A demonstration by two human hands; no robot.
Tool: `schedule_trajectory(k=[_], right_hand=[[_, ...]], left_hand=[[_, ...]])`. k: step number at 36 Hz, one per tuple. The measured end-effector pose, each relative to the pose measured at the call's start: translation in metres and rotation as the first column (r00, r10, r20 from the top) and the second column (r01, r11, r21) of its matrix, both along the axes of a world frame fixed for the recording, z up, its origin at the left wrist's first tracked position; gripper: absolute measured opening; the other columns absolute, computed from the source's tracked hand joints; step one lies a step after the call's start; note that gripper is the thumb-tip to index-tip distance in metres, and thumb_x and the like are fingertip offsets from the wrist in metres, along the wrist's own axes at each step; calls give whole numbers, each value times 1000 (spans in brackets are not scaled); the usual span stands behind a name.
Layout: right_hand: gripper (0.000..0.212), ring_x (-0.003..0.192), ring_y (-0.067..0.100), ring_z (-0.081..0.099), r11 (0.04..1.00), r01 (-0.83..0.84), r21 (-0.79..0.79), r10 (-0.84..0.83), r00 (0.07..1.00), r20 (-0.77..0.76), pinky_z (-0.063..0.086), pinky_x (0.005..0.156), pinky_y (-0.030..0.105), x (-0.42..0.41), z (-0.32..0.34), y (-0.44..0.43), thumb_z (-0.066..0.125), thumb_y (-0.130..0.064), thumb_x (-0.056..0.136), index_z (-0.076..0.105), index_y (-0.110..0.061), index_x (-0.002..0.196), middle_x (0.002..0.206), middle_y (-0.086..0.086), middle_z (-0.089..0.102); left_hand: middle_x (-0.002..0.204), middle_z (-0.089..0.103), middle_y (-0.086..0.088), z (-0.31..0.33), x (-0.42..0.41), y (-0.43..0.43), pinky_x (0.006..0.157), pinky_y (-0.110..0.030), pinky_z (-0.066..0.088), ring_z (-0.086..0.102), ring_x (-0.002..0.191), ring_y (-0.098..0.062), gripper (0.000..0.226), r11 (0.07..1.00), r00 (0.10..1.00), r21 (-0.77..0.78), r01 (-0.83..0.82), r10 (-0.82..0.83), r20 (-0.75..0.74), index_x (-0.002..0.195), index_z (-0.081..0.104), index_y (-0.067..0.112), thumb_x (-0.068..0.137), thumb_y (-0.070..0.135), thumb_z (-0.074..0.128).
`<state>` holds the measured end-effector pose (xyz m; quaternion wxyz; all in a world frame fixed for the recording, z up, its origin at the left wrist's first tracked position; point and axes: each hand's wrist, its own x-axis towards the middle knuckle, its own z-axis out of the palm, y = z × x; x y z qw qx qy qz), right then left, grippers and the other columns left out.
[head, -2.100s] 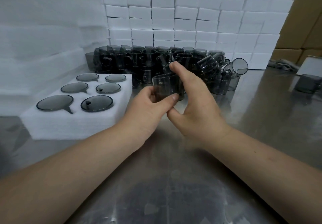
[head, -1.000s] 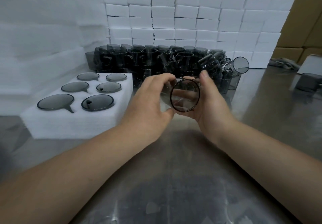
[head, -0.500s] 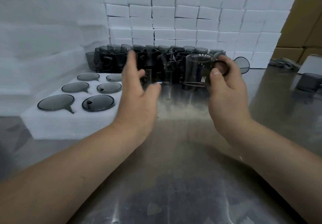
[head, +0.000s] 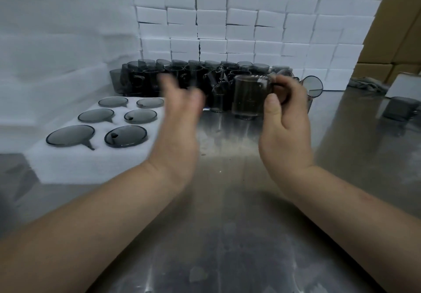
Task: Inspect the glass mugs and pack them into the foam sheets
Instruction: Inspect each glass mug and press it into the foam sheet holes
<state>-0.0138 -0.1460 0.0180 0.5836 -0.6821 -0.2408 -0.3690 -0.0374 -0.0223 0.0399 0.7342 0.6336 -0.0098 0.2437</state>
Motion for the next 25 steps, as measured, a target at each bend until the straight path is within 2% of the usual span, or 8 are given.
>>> schedule_trajectory(k=[3,6,9,13,17,19,23,25], right_hand=[[33,96,-15,47,997,-70,-21,70,997,-31,32,87,1,-4,-3,4,40,-16,88,47,-9,120,111,-15,50],[22,85,-15,50,994,-105,-1,105,990,-99,37,81,5,-2,-1,1,44,-25,87,47,-26,108,96,-20,53],[14,80,-9,55,993,-108,53,116,979,-170,44,80,15,2,0,3,47,-35,84,50,-33,97,84,-18,57],[16,96,29,64,969,-157,191,208,936,-284,50,88,49,2,2,4,52,-42,80,57,-28,86,91,2,65],[19,84,20,68,941,-177,289,275,897,-346,57,66,29,2,3,1,55,-34,91,59,-19,81,84,5,67],[24,71,13,68,932,-201,303,310,873,-375,53,56,20,1,4,1,53,-34,92,58,-15,79,80,6,67],[33,54,13,65,936,-216,280,324,840,-436,52,52,22,-1,6,1,50,-40,91,57,-8,85,73,10,64],[36,50,13,63,935,-216,282,328,831,-449,53,51,23,-1,5,2,50,-41,91,57,-7,87,69,9,62]], left_hand=[[150,29,5,-20,-3,5,107,-22,28,34,133,-9,50,923,943,198,329,-332,-18,146,23,18,99,36,26],[139,39,16,-14,-6,5,110,-26,27,37,130,-4,40,933,954,203,297,-298,-24,128,36,39,89,36,41],[122,47,22,-16,-18,8,102,-25,34,47,122,-7,45,959,973,218,181,-208,105,120,36,47,81,26,42],[121,42,26,-19,-14,7,85,-23,44,61,97,-6,69,919,991,376,114,-134,26,134,24,53,75,28,50],[131,48,15,-19,-18,5,90,-27,45,65,89,-4,47,892,976,405,201,-219,-1,111,24,65,90,34,53],[121,54,11,-21,-17,5,84,-24,48,67,82,-6,42,895,979,404,190,-203,-10,112,28,63,94,30,47],[95,63,17,-22,-14,8,74,-20,49,65,72,-7,36,904,981,383,187,-193,-24,130,46,40,94,34,45],[83,63,24,-23,-13,9,73,-21,48,63,70,-6,30,910,979,367,194,-201,-18,123,51,42,94,36,44]])
